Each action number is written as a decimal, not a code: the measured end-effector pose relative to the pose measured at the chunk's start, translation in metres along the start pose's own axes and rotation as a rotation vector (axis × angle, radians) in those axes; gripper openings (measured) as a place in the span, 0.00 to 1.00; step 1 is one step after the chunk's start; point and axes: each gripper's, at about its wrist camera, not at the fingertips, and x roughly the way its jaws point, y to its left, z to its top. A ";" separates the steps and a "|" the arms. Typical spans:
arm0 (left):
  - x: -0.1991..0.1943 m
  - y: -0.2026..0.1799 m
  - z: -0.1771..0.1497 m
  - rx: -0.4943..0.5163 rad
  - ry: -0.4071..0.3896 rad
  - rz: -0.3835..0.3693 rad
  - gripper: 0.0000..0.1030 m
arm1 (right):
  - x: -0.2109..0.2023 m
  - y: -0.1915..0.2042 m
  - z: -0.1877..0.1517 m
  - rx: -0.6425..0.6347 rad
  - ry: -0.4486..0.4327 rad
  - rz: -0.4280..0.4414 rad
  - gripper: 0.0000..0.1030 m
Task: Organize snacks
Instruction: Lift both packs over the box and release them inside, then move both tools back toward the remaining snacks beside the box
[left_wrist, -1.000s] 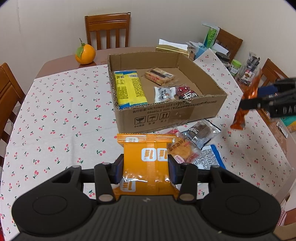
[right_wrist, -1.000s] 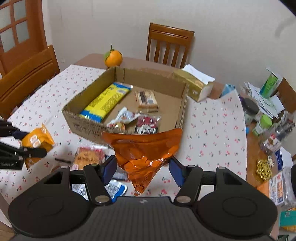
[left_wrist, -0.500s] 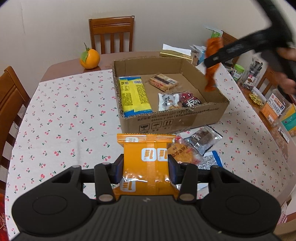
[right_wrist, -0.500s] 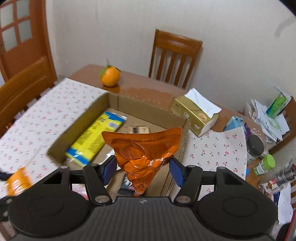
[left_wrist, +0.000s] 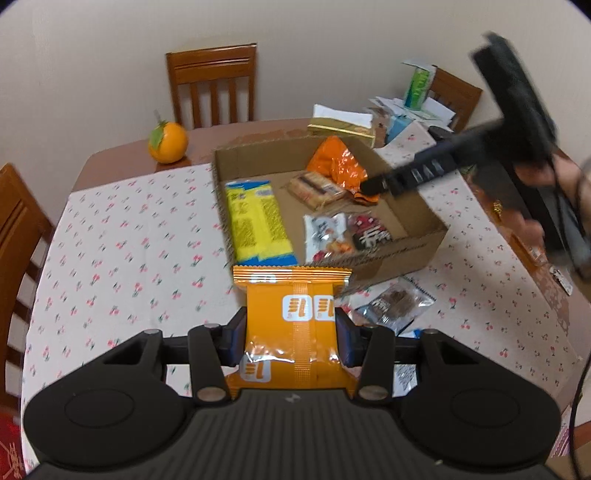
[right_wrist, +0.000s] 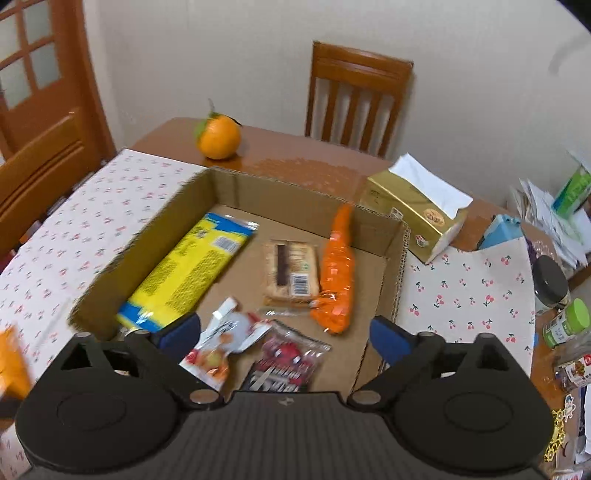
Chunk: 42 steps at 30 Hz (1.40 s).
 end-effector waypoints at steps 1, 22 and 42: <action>0.001 -0.001 0.005 0.009 -0.004 -0.007 0.44 | -0.008 0.004 -0.005 -0.006 -0.017 0.005 1.00; 0.085 -0.020 0.112 0.122 -0.125 0.048 0.86 | -0.067 0.030 -0.099 0.114 -0.032 -0.094 1.00; 0.003 0.020 -0.039 -0.099 0.010 0.257 0.91 | -0.022 0.037 -0.128 0.150 0.094 -0.119 1.00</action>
